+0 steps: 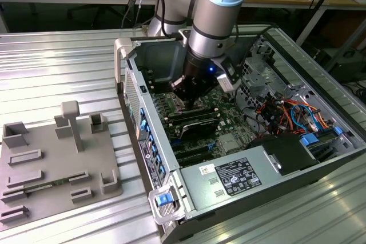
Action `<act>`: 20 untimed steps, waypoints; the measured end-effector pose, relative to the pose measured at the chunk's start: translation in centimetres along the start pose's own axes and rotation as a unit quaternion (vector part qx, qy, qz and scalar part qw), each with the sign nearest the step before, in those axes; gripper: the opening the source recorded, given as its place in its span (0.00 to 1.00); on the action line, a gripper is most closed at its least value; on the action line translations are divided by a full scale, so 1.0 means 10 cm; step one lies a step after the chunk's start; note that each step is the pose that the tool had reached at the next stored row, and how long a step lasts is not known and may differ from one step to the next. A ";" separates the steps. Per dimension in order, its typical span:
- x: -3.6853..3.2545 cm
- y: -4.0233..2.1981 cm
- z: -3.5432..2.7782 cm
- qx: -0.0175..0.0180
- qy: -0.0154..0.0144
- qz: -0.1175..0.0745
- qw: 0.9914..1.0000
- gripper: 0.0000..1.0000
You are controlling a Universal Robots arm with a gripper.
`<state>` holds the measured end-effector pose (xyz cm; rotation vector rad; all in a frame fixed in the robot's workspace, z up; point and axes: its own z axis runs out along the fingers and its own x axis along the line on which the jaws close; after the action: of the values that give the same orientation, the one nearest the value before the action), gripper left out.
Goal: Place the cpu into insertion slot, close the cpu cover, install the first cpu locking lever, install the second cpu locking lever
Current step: 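Install the second cpu locking lever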
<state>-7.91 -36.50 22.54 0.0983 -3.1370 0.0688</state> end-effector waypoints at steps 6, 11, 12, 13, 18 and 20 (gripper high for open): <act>0.003 0.009 0.027 0.000 0.000 0.000 1.000 0.11; 0.035 -0.008 0.034 -0.001 0.000 0.000 1.000 0.11; 0.038 -0.009 0.036 -0.001 0.000 0.000 1.000 0.11; 0.042 -0.011 0.042 -0.001 0.000 0.000 1.000 0.11; 0.046 -0.015 0.082 -0.001 0.000 0.000 1.000 0.11; 0.075 -0.017 0.090 -0.003 0.000 0.000 1.000 0.11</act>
<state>-8.64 -36.76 21.65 0.0993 -3.1374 0.0604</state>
